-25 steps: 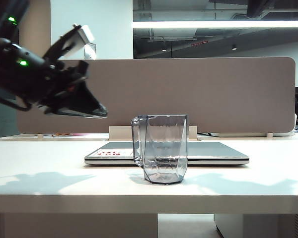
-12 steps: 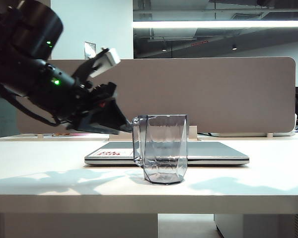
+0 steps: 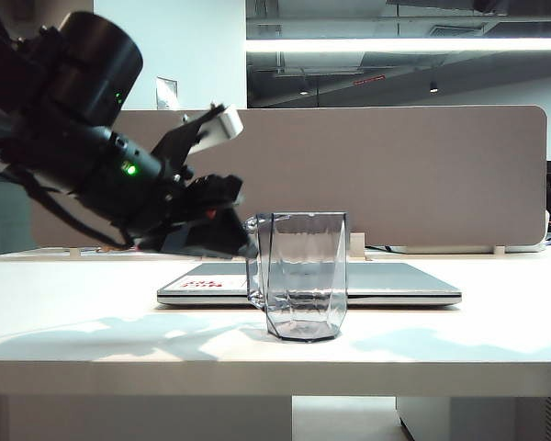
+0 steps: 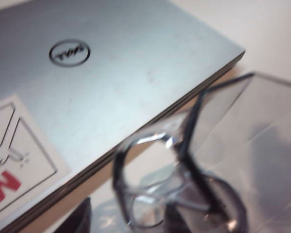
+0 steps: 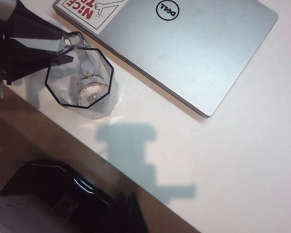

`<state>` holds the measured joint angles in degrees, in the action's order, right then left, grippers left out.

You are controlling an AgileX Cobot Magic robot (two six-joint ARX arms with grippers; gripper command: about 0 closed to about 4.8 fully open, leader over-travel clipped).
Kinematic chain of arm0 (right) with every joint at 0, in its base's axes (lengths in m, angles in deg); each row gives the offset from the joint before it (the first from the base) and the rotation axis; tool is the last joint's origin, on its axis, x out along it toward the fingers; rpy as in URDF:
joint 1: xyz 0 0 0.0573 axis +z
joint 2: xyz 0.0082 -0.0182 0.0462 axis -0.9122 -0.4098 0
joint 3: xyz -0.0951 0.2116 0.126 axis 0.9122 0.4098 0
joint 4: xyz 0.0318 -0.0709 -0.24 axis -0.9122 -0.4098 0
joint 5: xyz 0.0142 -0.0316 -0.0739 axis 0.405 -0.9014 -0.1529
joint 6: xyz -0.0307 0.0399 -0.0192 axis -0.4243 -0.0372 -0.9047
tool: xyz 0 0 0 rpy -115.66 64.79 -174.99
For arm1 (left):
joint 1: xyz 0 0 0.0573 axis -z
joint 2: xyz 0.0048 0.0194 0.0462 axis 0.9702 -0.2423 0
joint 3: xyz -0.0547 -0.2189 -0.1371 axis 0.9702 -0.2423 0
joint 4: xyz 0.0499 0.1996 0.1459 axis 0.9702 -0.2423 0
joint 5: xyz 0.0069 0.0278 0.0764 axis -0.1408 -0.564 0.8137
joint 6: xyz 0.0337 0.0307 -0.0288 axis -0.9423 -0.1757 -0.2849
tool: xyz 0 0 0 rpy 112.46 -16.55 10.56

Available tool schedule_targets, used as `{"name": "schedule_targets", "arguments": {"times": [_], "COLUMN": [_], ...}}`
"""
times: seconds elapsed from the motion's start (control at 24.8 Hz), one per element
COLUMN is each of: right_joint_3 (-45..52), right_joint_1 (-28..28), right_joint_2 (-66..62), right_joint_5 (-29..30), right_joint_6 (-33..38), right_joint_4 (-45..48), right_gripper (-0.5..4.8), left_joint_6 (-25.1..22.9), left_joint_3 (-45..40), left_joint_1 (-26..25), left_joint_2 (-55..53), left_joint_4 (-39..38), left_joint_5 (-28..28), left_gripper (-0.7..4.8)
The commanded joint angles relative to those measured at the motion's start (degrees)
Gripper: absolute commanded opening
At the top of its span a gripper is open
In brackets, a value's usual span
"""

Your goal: Pick up the water cup and place it on the left side of the laptop.

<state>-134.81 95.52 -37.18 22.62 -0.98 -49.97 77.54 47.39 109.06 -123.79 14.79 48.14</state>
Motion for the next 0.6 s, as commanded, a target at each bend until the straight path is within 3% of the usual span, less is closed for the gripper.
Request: {"name": "schedule_targets", "arguments": {"times": [0.04, 0.48, 0.6], "right_joint_3": [-0.17, -0.17, -0.17], "right_joint_1": [0.0, 0.02, 0.02], "right_joint_2": [0.2, 0.2, 0.2], "right_joint_5": [-0.26, -0.26, -0.26], "right_joint_6": [0.07, 0.09, 0.09], "right_joint_4": [1.07, 1.05, 1.07], "right_gripper": [-0.06, -0.06, -0.06], "left_joint_6": [-0.04, -0.04, -0.04], "left_joint_3": [1.46, 3.74, 3.74], "left_joint_1": [0.17, 0.74, 0.81], "left_joint_2": [-0.74, -3.87, -4.11], "left_joint_4": [1.75, 2.23, 2.75], "left_joint_5": [0.96, 0.94, 0.94], "left_gripper": [1.83, 1.77, 1.33]}}
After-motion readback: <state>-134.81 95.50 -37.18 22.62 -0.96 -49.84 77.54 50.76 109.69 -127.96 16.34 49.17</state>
